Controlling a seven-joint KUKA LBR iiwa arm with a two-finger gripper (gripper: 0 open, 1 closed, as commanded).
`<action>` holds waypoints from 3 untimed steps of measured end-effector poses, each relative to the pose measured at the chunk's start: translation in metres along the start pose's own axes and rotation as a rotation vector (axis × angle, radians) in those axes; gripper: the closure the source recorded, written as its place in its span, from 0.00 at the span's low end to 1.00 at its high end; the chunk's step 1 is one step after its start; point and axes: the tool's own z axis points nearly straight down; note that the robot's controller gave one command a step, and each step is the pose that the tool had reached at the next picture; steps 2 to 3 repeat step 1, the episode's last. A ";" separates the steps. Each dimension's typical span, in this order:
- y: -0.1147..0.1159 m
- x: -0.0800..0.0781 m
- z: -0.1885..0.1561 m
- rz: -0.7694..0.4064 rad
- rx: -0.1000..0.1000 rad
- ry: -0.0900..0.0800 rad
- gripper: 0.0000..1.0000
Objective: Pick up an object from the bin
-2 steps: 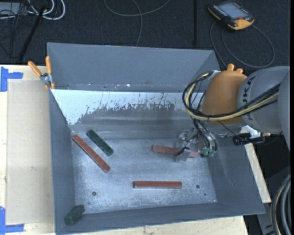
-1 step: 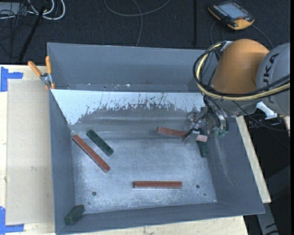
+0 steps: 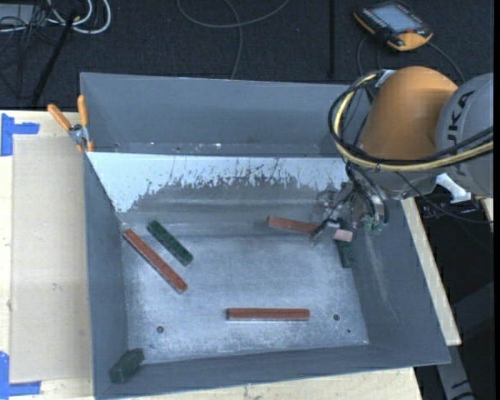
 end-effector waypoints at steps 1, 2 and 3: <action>-0.011 0.018 -0.042 0.013 0.000 0.007 1.00; -0.011 0.018 -0.042 0.013 0.000 0.007 1.00; -0.011 0.018 -0.042 0.013 0.000 0.007 1.00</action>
Offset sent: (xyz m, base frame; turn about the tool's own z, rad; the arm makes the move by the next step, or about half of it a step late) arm -0.0274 -0.0223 0.1454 -0.7577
